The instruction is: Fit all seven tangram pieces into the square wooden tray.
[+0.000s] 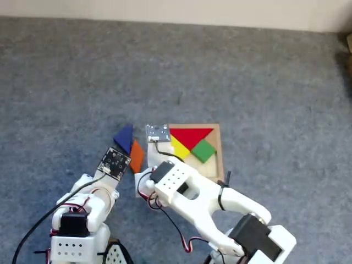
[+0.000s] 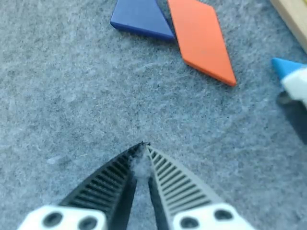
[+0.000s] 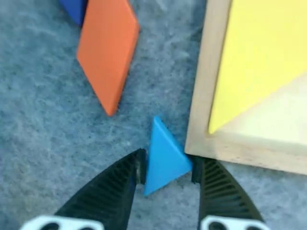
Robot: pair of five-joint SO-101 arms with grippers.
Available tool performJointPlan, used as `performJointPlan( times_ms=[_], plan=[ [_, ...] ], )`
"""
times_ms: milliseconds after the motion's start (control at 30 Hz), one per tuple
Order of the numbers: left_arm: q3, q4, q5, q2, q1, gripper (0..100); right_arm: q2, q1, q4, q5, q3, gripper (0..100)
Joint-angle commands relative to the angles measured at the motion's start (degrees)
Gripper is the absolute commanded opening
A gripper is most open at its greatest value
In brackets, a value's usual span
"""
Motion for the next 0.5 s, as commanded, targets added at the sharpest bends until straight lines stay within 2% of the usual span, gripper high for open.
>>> performJointPlan(
  times_ms=[0, 100, 167, 300, 467],
  plan=[
    [1.3, 0.2, -0.4, -1.3, -0.4, 1, 1.9, 0.3, 1.5, 1.3, 0.2, 7.6],
    [1.3, 0.2, -0.4, -1.3, -0.4, 1, -1.3, 2.7, 1.7, 1.4, 0.2, 0.1],
    [1.3, 0.2, -0.4, -1.3, -0.4, 1, -3.5, 4.4, 1.8, 1.6, 0.2, 1.1],
    [1.3, 0.2, -0.4, -1.3, -0.4, 1, -7.2, 6.5, 1.8, 8.3, 0.7, 1.1],
    [1.3, 0.2, -0.4, -1.3, -0.4, 1, -13.1, 8.4, 4.4, 13.1, 0.8, 1.1]
  ],
)
